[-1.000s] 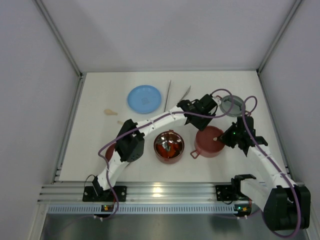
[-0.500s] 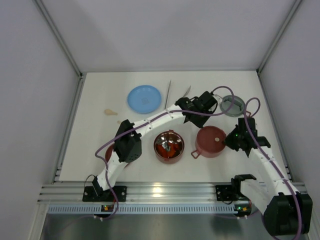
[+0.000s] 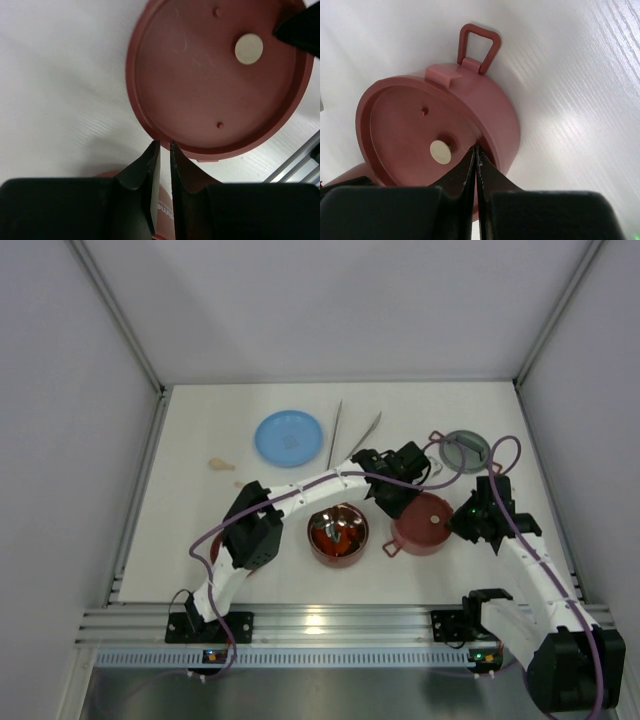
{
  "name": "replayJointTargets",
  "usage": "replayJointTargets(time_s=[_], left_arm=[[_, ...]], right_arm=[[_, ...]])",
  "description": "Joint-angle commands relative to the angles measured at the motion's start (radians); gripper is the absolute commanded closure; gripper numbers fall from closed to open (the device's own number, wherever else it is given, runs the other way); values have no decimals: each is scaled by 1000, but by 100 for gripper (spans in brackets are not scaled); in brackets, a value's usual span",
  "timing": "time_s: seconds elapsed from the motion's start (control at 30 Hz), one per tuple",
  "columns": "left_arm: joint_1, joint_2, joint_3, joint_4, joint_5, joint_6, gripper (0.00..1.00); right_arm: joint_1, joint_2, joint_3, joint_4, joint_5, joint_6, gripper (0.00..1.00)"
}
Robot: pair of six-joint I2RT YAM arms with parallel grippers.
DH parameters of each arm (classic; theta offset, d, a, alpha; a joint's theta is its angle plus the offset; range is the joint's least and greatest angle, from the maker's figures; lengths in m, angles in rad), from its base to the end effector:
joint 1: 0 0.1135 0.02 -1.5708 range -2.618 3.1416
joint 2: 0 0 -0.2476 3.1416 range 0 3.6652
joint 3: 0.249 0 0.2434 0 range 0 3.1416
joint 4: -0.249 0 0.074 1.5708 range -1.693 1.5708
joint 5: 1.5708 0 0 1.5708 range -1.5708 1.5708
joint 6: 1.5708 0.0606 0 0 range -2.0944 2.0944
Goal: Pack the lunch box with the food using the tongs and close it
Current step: Close the box lid on the packing box.
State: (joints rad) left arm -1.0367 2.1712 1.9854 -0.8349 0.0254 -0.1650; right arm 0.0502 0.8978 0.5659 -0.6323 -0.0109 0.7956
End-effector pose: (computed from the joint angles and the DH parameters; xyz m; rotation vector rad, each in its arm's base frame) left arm 0.2395 -0.4080 0.2184 1.1341 2.4124 -0.4532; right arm 0.1847 0.0099 0.1764 0.9323 2.3966 0.3431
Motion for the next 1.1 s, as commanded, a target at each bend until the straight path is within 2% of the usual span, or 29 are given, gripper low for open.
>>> replayJointTargets(time_s=[0.0,0.17,0.4,0.67,0.8,1.07], left_arm=[[-16,15,-65,37,76,-8,82],[-23,90,-74,-6,51,-21,83],[-26,90,-83,-13,18,-24,82],[-26,93,-82,-15,8,-33,82],[-26,90,-77,-13,4,-31,82],[-26,84,-63,-21,-5,-31,82]], right_arm=[[4,15,-1,-43,37,-19,100],[5,26,-4,-35,34,-25,100],[4,33,2,-23,28,-35,100],[4,32,143,-37,58,-70,100],[4,73,209,15,-26,-84,100],[4,139,218,138,-132,-72,100]])
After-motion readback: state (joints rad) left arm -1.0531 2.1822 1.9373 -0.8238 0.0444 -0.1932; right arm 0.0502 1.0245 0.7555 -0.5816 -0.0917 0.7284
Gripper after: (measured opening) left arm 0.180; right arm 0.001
